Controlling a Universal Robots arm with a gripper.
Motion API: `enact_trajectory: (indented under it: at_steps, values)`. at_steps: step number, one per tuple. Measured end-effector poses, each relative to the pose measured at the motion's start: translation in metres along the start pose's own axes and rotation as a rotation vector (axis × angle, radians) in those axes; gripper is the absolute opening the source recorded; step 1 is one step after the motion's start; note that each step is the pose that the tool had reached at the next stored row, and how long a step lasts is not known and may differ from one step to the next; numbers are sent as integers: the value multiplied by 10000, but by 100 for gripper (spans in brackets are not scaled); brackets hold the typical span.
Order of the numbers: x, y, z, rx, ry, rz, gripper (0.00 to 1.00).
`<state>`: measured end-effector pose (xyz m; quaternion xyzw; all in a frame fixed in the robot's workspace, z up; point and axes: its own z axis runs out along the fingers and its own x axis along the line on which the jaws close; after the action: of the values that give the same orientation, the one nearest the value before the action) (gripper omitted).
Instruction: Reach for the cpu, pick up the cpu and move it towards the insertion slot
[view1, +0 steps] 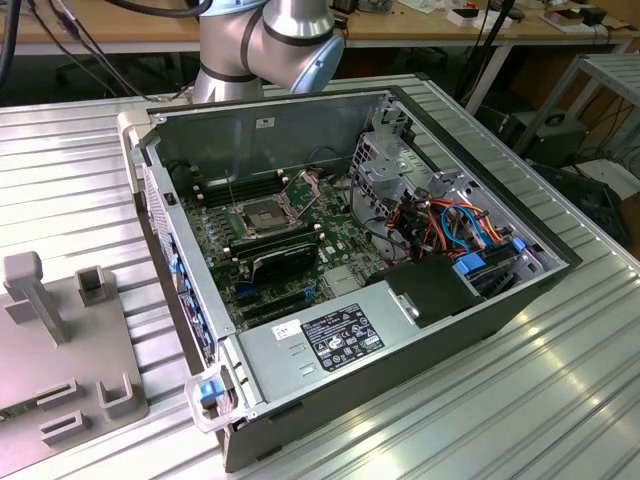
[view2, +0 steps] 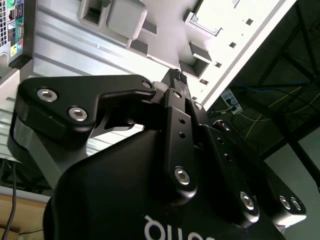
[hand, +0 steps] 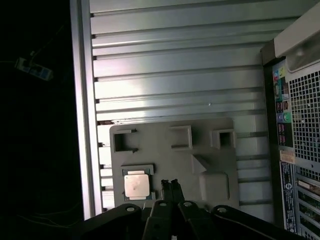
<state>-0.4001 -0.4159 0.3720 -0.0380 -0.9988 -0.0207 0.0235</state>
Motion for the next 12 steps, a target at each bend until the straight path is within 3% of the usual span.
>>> enact_trajectory:
  at_steps: [9,12]
  values:
    - [151,-13,27,0,0,0,11]
    - [309,-33,56,14,11,-276,11]
